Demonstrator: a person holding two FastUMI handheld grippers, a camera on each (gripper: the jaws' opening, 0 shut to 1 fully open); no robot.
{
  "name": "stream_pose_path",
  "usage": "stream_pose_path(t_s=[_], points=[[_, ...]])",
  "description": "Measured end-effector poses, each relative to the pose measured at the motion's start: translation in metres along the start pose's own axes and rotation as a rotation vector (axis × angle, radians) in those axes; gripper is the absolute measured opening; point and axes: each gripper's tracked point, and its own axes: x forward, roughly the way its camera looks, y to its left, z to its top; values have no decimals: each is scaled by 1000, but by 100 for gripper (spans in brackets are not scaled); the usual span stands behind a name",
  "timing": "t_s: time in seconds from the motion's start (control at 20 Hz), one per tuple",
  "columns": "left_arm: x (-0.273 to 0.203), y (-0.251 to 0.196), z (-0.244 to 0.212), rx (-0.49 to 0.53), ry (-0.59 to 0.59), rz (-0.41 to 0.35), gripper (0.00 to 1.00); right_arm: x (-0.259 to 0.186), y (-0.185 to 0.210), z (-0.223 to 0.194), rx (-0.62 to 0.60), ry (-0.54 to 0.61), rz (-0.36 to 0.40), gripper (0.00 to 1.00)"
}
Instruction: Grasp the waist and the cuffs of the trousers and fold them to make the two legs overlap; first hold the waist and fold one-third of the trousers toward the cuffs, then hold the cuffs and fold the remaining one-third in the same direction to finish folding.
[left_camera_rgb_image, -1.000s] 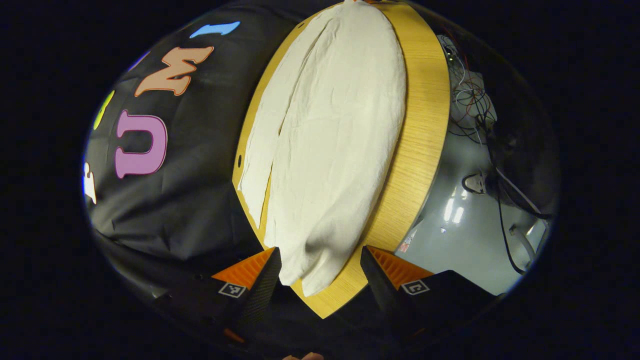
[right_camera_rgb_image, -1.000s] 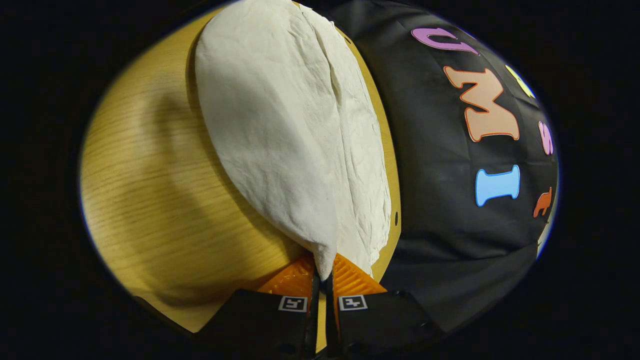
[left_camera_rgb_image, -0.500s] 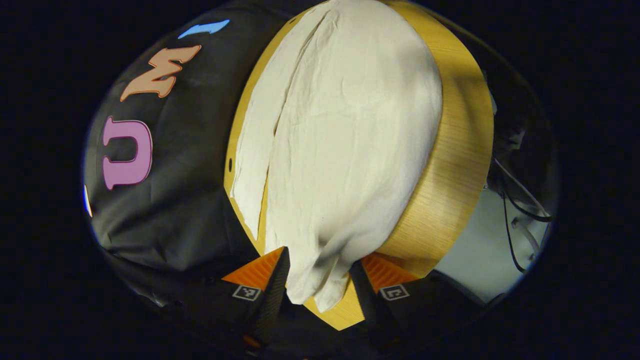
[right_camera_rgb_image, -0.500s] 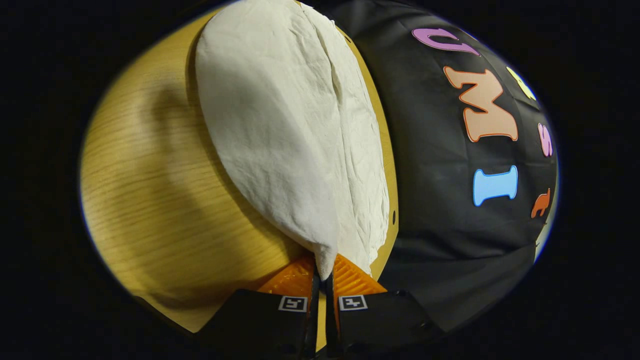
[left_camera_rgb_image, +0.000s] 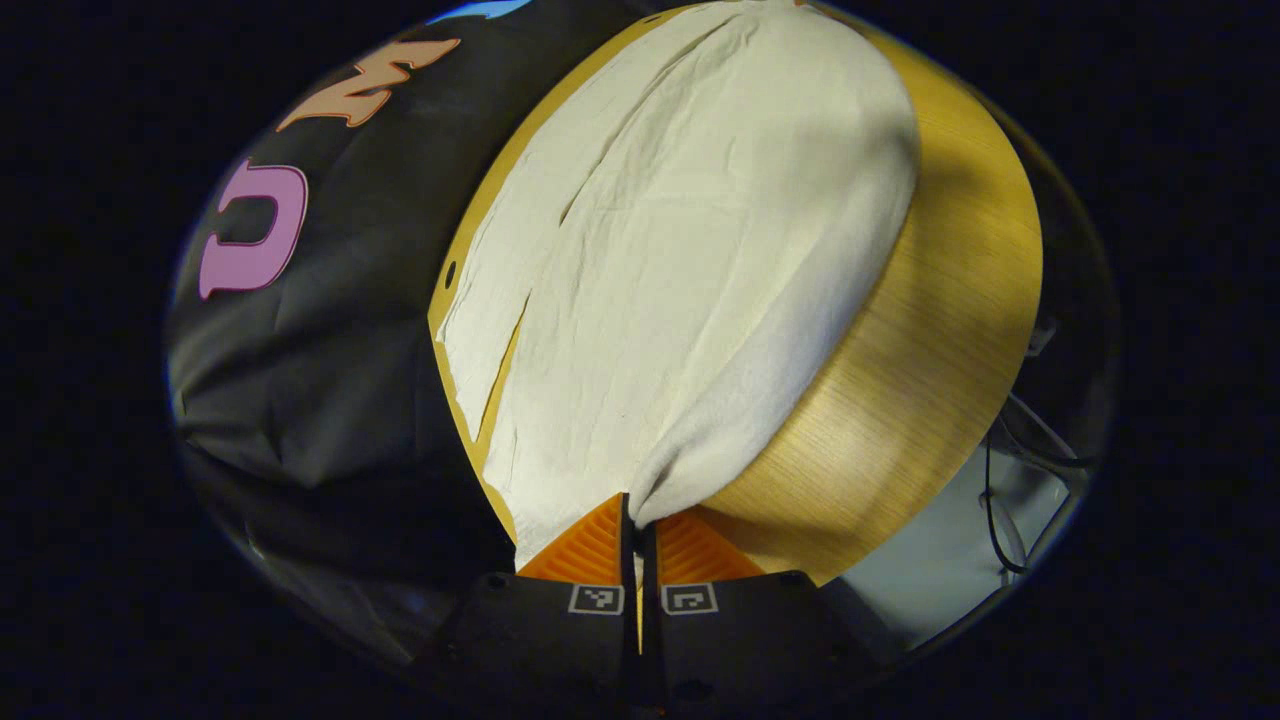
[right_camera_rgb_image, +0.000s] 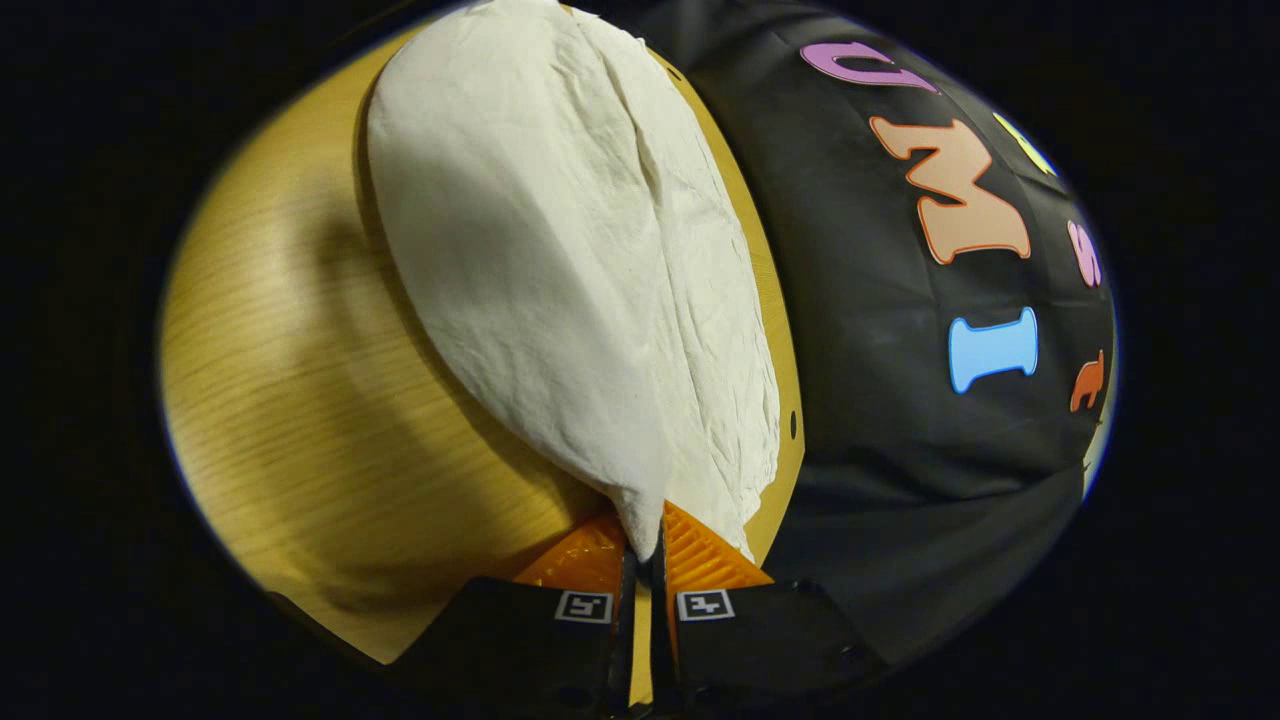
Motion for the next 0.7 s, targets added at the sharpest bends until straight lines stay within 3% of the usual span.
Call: stream_pose_path(t_s=[0.15,0.45,0.7], points=[[-1,4,9,-100,-17,-17,0,-7,-12,1,53,-6,-11,7],[0,40,28,-351,-22,36,0,-18,-49,11,154,-40,-99,7],[-14,99,55,-448,-68,156,0,-22,-83,18,174,-109,-143,7]])
